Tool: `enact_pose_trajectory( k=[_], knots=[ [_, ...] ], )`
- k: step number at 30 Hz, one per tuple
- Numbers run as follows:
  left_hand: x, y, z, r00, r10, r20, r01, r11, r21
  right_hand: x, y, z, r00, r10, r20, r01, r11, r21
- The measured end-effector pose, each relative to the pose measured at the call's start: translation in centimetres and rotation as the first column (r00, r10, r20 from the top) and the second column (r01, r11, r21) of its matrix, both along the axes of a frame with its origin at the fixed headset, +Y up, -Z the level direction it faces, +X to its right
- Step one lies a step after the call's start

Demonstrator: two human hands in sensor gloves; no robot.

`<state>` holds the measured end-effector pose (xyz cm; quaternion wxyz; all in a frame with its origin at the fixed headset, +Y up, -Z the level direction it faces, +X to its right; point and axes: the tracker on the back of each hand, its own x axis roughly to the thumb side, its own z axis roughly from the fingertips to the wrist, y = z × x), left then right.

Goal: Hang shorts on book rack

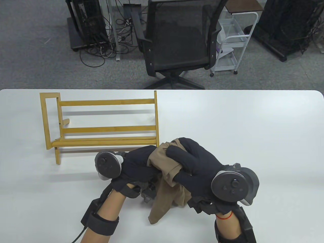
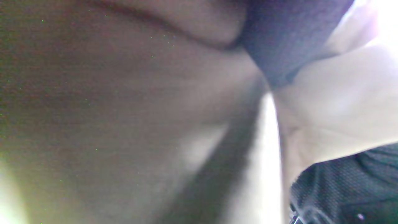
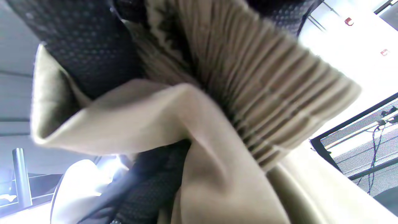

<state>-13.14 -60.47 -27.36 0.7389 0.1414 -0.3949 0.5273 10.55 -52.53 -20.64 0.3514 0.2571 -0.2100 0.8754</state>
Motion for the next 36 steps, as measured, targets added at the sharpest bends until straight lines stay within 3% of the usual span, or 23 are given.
enact_pose_trajectory(
  k=[17, 36],
  knots=[
    [-3.1, 0.8, -0.4, 0.999, 0.018, -0.045, -0.019, 1.0, -0.006, 3.1, 0.4, 0.4, 0.998, -0.044, 0.034, 0.045, 0.999, -0.008],
    [-9.6, 4.2, 0.8, 0.986, 0.036, -0.16, -0.032, 0.999, 0.029, 4.8, -4.1, -0.1, 0.941, 0.168, 0.293, -0.178, 0.984, 0.009]
  ],
)
